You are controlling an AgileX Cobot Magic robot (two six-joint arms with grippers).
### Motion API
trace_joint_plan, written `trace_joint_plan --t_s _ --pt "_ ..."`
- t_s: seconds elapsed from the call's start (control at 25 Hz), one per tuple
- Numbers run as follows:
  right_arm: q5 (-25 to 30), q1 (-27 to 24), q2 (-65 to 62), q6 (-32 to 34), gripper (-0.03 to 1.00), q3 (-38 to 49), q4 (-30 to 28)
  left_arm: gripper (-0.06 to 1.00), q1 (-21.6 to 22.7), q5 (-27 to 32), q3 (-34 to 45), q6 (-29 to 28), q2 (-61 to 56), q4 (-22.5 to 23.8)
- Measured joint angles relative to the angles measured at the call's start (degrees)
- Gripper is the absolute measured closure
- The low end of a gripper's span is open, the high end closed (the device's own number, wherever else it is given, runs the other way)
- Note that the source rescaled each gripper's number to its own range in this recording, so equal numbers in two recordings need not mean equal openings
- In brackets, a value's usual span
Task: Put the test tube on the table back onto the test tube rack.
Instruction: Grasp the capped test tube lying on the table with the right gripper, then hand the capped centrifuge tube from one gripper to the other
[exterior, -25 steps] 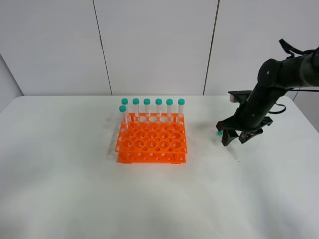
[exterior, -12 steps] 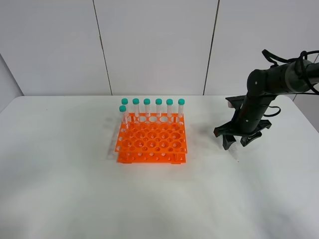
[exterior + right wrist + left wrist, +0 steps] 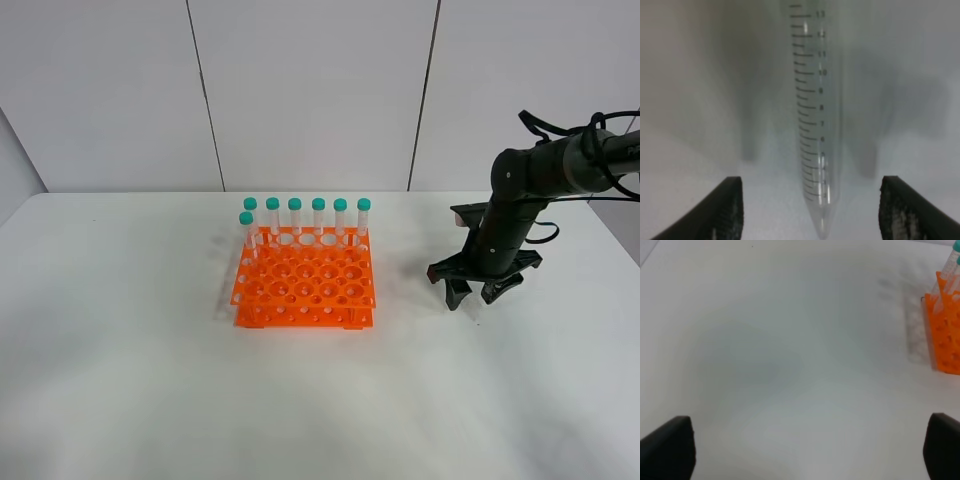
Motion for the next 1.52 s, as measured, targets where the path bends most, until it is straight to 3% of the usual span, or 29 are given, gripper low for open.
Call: trace_joint_plan --t_s 0.84,0.92,1.0,1.12,1.16,1.52 --pt "-0.4 0.0 1.0 0.0 0.22 0.0 0.1 -0.06 0.0 0.0 0.0 0.0 0.0 0.0" --pt "-0.4 0.0 1.0 0.0 0.31 0.0 0.1 -0.06 0.0 0.0 0.0 0.0 0.0 0.0" --pt "-0.4 0.0 1.0 0.4 0.50 0.0 0.1 -0.06 0.0 0.0 0.0 0.0 0.0 0.0" --pt "-0.4 0.0 1.0 1.9 0.93 0.0 0.1 -0.06 0.0 0.0 0.0 0.0 0.0 0.0" --pt "-0.4 0.0 1.0 2.2 0.97 0.0 0.1 -0.06 0.0 0.0 0.0 0.0 0.0 0.0" --pt "-0.3 0.0 1.0 2.4 0.96 -0.1 0.1 -0.06 0.0 0.0 0.0 0.0 0.0 0.0"
